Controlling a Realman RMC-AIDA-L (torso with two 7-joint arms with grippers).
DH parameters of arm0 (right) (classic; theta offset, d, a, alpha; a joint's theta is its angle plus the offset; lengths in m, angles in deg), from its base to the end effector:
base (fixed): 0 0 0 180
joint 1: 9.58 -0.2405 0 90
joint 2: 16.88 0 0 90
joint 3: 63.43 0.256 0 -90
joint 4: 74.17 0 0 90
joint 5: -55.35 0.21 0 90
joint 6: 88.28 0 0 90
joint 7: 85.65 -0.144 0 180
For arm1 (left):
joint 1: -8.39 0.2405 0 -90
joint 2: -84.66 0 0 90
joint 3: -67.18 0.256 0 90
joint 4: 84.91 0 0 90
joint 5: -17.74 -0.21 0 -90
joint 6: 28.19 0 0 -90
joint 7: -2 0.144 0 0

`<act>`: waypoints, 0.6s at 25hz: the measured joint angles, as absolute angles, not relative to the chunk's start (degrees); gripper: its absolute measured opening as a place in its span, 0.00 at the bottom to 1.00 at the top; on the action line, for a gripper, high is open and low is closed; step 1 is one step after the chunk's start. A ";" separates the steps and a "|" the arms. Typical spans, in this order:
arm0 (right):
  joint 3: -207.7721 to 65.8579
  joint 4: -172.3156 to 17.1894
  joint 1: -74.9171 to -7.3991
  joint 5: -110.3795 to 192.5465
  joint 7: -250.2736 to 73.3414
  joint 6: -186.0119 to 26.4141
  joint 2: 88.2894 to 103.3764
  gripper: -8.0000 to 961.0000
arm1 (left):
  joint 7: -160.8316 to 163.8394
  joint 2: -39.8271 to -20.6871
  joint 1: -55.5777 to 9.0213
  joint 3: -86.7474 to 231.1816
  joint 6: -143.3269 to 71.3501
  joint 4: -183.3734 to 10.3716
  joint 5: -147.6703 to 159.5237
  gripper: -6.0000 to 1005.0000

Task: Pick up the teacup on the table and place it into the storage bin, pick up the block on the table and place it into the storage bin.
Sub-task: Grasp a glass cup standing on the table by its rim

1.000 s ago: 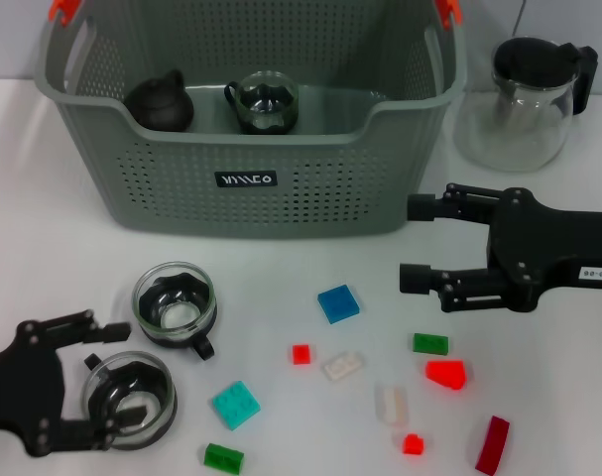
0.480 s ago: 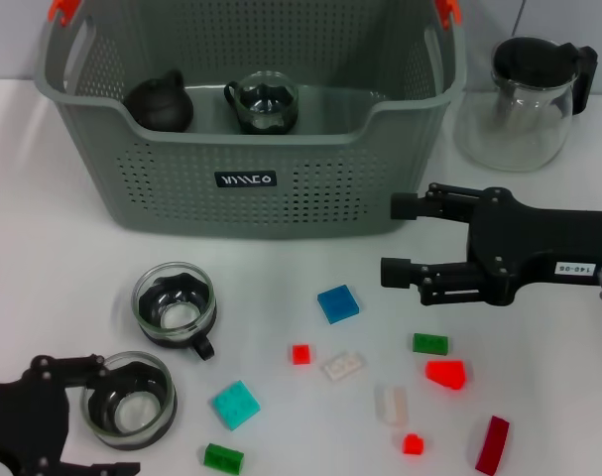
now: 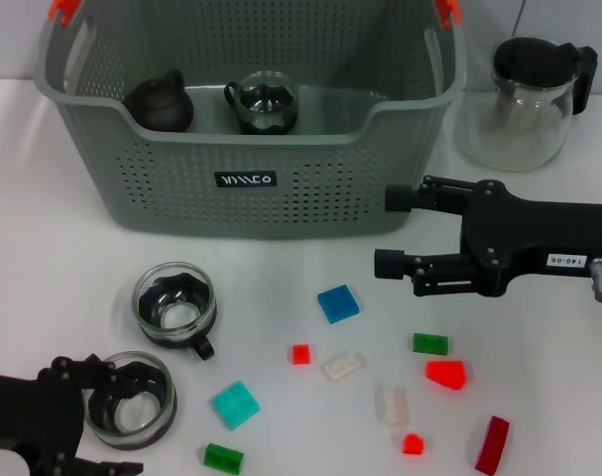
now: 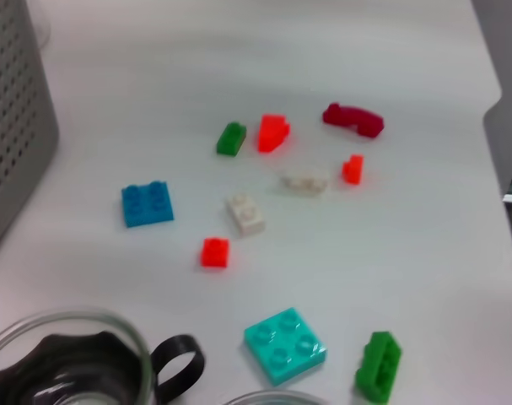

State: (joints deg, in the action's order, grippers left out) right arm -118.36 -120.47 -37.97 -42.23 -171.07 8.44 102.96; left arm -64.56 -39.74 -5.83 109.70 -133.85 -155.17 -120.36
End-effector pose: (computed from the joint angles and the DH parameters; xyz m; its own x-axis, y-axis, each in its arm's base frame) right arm 0.2006 0.3188 0.0024 0.7510 -0.2565 -0.6085 -0.3025 -0.9527 0.0283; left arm -0.3076 0.2364 0.0335 0.9919 0.1251 0.0236 0.1272 -0.9820 -0.1397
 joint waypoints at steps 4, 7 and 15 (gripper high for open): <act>-118.35 -120.44 -37.97 -42.21 -170.97 8.13 102.98 0.95 | -65.18 -39.76 -5.85 110.56 -132.02 -154.76 -120.48 0.66; -118.27 -120.42 -37.97 -42.06 -170.79 8.10 103.00 0.95 | -65.24 -39.93 -5.89 110.82 -131.12 -154.59 -121.40 0.66; -116.94 -120.39 -37.98 -42.03 -170.43 7.99 103.01 0.95 | -67.67 -39.94 -5.94 113.59 -129.30 -153.85 -121.84 0.66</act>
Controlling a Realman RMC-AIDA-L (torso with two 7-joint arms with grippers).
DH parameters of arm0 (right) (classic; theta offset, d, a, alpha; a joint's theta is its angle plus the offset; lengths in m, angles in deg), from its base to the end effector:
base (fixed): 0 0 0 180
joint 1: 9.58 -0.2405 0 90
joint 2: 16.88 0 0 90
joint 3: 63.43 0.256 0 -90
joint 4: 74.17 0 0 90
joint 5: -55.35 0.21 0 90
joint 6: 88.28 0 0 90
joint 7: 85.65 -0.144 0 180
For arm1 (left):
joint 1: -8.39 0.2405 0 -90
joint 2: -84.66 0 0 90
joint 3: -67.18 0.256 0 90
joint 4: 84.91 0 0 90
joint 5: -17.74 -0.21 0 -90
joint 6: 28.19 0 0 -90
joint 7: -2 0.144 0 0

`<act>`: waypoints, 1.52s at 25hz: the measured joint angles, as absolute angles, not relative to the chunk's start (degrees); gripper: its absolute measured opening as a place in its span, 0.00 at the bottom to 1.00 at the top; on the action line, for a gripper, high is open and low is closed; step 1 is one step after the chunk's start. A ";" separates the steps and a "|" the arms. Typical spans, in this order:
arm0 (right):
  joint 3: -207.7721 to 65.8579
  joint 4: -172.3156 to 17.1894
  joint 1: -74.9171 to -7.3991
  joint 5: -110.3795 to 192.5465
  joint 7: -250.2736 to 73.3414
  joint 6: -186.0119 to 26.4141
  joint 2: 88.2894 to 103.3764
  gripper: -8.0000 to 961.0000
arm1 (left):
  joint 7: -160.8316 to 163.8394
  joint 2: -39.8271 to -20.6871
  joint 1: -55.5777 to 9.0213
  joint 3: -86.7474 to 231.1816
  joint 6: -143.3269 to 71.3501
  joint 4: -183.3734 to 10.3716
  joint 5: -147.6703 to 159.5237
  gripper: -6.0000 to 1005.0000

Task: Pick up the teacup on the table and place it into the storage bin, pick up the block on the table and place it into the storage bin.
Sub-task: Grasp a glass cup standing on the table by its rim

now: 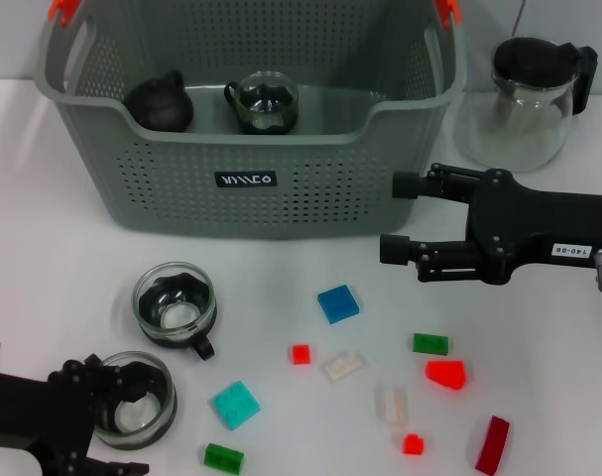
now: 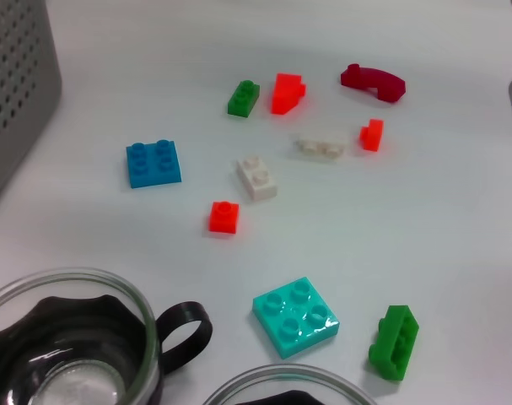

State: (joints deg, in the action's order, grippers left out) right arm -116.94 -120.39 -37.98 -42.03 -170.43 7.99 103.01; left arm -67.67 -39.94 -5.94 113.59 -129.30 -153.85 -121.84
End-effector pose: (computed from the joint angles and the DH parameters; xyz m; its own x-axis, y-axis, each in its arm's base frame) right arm 0.2022 0.3219 0.0061 0.7425 -0.2440 -0.6238 -0.3110 -0.9504 0.0015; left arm -0.3106 0.2428 0.0209 0.9860 0.1644 -0.0271 0.1593 -0.9778 -0.1364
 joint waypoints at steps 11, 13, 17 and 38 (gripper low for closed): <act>-116.82 -120.39 -38.08 -41.77 -170.29 7.39 103.01 0.95 | -72.16 -39.77 -6.80 116.21 -128.21 -153.72 -121.83 0.59; -116.75 -120.39 -38.12 -41.70 -170.29 7.39 103.01 0.95 | -72.17 -39.73 -7.00 116.22 -128.18 -153.72 -121.83 0.53; -116.50 -120.40 -38.25 -41.61 -170.29 7.39 103.01 0.95 | -72.19 -39.58 -7.36 116.24 -128.12 -153.49 -121.83 0.39; -115.11 -120.40 -38.32 -41.59 -169.01 8.07 103.07 0.95 | -72.88 -39.62 -7.98 116.26 -130.36 -153.85 -122.29 0.08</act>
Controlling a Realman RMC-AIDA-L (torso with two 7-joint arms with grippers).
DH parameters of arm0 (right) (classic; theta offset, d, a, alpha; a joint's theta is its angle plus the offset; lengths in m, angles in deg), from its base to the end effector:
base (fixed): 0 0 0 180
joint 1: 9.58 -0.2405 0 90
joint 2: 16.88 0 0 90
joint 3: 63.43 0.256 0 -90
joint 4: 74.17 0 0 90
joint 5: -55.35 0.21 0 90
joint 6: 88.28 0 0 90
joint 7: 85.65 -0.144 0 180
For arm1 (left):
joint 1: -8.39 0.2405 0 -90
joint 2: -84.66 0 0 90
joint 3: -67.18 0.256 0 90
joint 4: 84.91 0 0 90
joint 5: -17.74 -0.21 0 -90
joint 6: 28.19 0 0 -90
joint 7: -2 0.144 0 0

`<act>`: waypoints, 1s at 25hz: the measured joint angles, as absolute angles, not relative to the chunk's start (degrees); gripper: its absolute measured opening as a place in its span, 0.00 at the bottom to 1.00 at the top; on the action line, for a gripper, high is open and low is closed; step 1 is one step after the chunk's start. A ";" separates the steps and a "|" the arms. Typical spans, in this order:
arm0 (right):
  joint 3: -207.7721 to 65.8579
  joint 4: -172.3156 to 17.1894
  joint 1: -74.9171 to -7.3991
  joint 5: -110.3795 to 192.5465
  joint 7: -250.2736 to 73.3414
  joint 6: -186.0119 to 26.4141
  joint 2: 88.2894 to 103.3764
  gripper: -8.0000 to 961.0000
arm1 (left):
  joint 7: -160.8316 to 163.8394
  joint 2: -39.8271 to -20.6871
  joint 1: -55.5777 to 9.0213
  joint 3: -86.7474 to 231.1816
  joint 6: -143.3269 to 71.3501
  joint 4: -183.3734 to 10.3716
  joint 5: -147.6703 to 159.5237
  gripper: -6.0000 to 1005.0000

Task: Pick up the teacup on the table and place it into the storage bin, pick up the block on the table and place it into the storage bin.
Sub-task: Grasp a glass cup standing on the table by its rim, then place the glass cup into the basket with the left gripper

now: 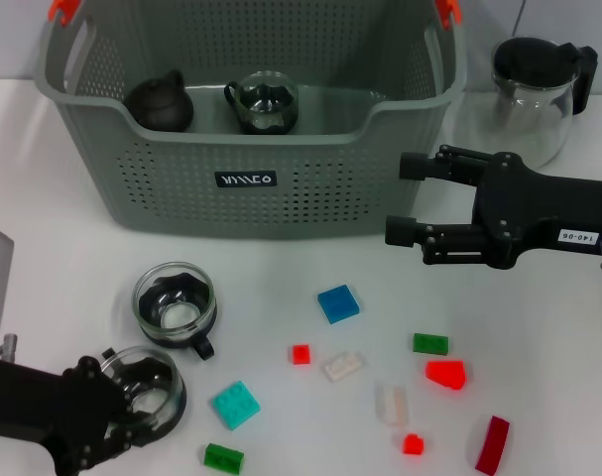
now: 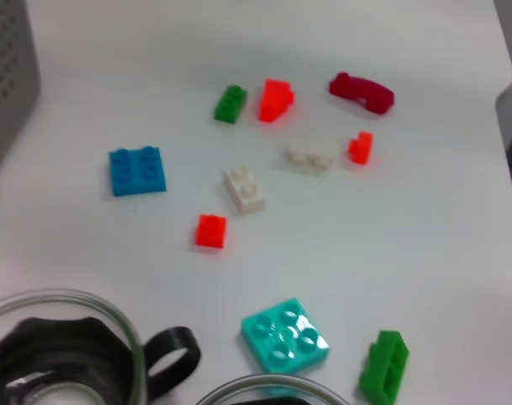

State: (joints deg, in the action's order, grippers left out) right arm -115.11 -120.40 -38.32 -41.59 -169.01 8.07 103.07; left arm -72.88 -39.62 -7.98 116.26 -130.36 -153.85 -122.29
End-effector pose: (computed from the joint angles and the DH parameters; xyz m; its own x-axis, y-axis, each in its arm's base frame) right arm 0.2013 0.3255 0.0117 0.7346 -0.2101 -0.6452 -0.3013 -0.9530 -0.0327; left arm -0.2985 0.2509 0.0165 0.9804 0.1930 -0.0401 0.1890 -0.9781 -0.0875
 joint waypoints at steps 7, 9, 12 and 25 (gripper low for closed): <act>-115.10 -120.40 -38.32 -41.59 -168.92 8.03 103.01 0.95 | -74.22 -39.48 -8.86 114.61 -130.53 -153.42 -121.77 0.07; -115.10 -120.40 -38.32 -41.64 -168.90 7.80 103.00 0.95 | -74.22 -39.43 -9.17 113.61 -130.74 -153.23 -121.60 0.07; -115.10 -120.37 -38.30 -41.75 -168.90 7.66 102.97 0.95 | -74.19 -39.41 -9.43 112.62 -131.14 -153.14 -121.47 0.07; -113.90 -118.97 -37.64 -41.88 -168.83 8.16 102.19 0.95 | -78.42 -39.16 -14.44 101.66 -142.83 -150.11 -116.88 0.06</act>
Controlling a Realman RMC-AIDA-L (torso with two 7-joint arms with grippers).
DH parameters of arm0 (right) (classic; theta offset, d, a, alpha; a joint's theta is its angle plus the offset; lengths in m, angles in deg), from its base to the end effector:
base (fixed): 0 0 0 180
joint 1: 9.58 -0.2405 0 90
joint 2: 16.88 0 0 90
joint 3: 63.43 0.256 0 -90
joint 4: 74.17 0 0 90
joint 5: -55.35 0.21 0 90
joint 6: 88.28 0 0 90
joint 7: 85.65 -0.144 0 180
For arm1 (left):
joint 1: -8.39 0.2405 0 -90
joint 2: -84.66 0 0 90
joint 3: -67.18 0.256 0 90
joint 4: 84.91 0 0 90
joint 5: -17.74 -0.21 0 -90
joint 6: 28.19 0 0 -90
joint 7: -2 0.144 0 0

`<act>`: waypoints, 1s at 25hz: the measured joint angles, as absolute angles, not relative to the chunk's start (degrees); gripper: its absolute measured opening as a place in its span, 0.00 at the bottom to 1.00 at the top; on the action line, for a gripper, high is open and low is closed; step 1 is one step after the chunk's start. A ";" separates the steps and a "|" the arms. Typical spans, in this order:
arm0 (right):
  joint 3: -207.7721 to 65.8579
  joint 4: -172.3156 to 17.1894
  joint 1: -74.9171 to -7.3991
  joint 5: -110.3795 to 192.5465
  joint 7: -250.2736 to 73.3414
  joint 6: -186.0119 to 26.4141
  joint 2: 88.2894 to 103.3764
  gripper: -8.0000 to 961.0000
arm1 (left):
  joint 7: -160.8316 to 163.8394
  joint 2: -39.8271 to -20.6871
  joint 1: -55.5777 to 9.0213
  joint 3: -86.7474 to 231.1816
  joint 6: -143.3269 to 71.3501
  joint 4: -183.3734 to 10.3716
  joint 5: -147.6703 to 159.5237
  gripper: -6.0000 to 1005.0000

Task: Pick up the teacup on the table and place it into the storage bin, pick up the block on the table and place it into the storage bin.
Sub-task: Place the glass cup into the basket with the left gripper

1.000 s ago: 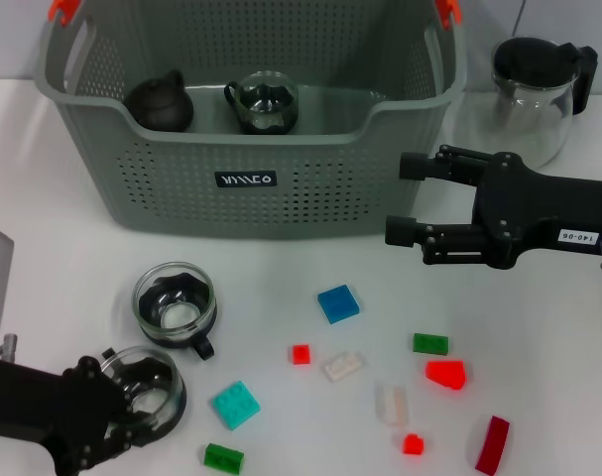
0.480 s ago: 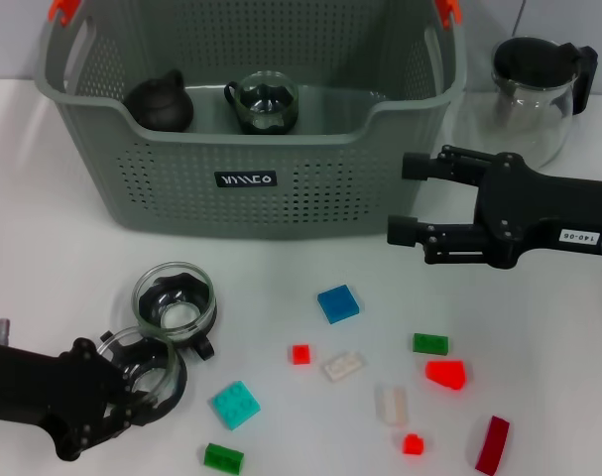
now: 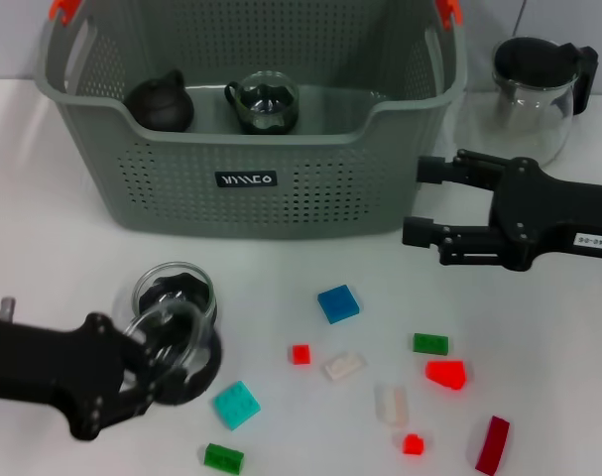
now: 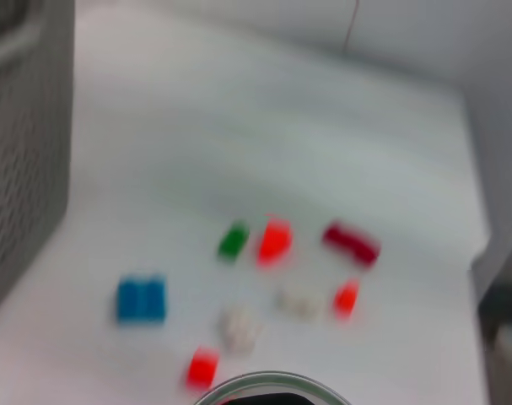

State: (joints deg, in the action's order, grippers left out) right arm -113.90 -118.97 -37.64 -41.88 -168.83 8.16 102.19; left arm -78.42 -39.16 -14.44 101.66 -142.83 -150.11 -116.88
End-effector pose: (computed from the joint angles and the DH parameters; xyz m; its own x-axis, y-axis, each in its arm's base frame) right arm 0.2128 0.3240 0.0163 0.7267 -0.2325 -0.6464 -0.3354 -0.9413 -0.0385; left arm -0.2711 0.2574 0.0396 0.9268 0.2942 0.2336 0.3072 -0.9514 -0.0204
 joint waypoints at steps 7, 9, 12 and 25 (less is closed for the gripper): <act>-113.88 -115.07 -37.50 -43.40 -169.22 9.54 98.58 0.95 | -83.72 -37.11 -17.97 100.27 -145.35 -143.07 -103.95 0.06; -113.56 -113.52 -37.39 -43.52 -169.51 10.27 97.11 0.95 | -86.60 -36.94 -19.86 99.95 -145.11 -142.72 -99.72 0.07; -112.32 -111.57 -37.07 -43.53 -169.63 11.86 95.18 0.95 | -89.62 -36.93 -22.08 99.83 -144.63 -142.99 -96.14 0.07; -109.45 -111.11 -35.83 -47.11 -171.69 13.89 93.64 0.95 | -106.62 -33.70 -34.47 110.19 -111.64 -143.06 -96.34 0.09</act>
State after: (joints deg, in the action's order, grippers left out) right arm -109.45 -111.11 -35.83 -47.11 -171.69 13.89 93.64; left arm -106.62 -33.70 -34.47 110.19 -111.64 -143.06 -96.34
